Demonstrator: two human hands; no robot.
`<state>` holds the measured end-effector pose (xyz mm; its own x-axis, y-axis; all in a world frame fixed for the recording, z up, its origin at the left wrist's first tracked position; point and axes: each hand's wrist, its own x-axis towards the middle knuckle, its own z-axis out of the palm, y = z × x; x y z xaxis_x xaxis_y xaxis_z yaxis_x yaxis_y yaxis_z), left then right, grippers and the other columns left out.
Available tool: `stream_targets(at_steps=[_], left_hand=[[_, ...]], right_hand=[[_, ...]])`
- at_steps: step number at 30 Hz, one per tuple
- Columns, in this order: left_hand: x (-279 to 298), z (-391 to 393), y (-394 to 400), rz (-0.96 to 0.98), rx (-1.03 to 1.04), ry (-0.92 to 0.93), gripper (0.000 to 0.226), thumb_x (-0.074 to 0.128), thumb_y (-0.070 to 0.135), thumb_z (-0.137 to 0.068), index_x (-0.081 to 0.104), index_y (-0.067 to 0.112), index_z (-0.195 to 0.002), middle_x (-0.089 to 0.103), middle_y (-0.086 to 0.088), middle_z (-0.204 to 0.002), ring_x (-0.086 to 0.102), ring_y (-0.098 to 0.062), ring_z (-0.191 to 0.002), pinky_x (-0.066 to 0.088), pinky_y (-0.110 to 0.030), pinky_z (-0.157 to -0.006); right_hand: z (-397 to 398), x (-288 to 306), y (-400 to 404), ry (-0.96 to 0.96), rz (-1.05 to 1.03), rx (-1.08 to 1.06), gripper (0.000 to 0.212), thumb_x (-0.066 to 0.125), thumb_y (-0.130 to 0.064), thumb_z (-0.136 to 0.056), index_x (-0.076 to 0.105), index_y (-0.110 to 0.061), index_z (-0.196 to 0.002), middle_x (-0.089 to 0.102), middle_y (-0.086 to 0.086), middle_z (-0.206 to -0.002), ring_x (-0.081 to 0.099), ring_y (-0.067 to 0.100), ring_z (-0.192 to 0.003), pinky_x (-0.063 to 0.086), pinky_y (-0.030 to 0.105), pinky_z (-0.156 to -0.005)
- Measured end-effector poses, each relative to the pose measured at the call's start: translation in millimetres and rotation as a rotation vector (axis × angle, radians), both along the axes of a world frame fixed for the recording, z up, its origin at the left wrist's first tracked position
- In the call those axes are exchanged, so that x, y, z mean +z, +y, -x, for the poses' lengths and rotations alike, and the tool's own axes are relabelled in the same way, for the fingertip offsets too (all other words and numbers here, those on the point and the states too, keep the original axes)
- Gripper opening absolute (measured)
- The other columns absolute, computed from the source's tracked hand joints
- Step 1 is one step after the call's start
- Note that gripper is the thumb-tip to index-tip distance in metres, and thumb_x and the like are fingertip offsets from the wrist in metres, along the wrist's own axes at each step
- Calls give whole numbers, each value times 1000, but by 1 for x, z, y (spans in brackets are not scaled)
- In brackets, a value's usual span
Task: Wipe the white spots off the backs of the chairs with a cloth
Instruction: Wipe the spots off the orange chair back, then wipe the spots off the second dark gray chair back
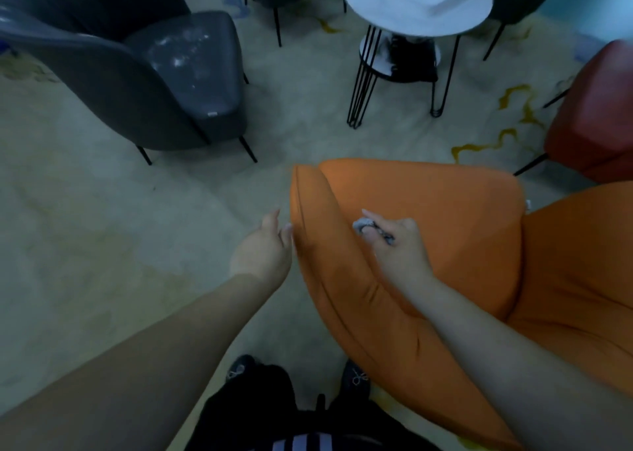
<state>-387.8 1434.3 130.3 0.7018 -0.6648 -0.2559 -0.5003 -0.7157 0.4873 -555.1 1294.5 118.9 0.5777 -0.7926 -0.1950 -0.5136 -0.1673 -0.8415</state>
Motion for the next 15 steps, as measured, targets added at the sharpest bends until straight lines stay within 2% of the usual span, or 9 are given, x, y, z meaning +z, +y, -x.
stream_targets(at_steps=[2,3,4,6,7,9,10,12,15], left_hand=[[11,-11,15,-40,-64,-64,51,28,40,-101,26,21,-148,48,-11,-139,48,-32,-122,40,-38,-95],[16,-19,23,-56,-91,-97,51,27,40,-101,25,21,-148,47,-10,-141,47,-31,-124,39,-38,-96],[21,-28,31,-75,-126,-132,52,27,40,-101,25,21,-149,45,-8,-144,44,-29,-127,37,-38,-98],[30,-52,49,-115,-219,-230,53,28,40,-101,23,20,-149,39,-6,-149,38,-26,-134,31,-37,-106],[35,-67,58,-137,-262,-277,53,27,41,-101,22,20,-150,36,-4,-151,34,-24,-137,28,-37,-109],[44,-94,77,-183,-332,-341,55,24,43,-101,19,21,-151,31,-1,-154,28,-21,-141,23,-37,-112],[48,-107,86,-201,-360,-363,55,23,43,-101,18,21,-151,29,0,-155,26,-20,-142,21,-37,-113],[56,-134,104,-221,-400,-391,56,21,44,-101,15,20,-151,25,0,-157,23,-20,-143,19,-37,-115],[68,-173,130,-241,-436,-430,58,20,45,-101,13,20,-152,22,1,-158,20,-20,-144,17,-38,-117]], right_hand=[[-10,9,12,-17,13,-35,34,60,-28,-92,62,-30,-126,49,-6,-116,52,12,-88,40,20,-84],[-17,13,17,-39,26,-62,32,61,-24,-92,64,-27,-124,55,5,-113,54,17,-85,42,21,-81],[-27,19,24,-48,49,-75,31,62,-21,-91,65,-25,-122,58,13,-110,56,21,-85,44,23,-82],[-49,30,40,-75,52,-91,31,62,-17,-91,66,-20,-122,59,21,-110,60,25,-89,48,28,-88],[-60,35,49,-81,54,-96,31,61,-15,-91,66,-18,-122,59,22,-112,61,21,-90,48,28,-90],[-85,43,68,-77,105,-120,30,63,-13,-91,67,-15,-121,57,19,-108,54,-3,-84,41,9,-85],[-98,47,77,-85,140,-139,30,63,-13,-90,67,-15,-120,52,15,-103,50,-8,-78,36,1,-79],[-126,54,96,-88,172,-147,30,65,-13,-90,68,-16,-120,41,8,-97,46,-5,-71,33,-1,-74],[-168,63,122,-79,230,-121,30,66,-15,-89,67,-17,-120,36,1,-90,42,-2,-70,31,-3,-73]])
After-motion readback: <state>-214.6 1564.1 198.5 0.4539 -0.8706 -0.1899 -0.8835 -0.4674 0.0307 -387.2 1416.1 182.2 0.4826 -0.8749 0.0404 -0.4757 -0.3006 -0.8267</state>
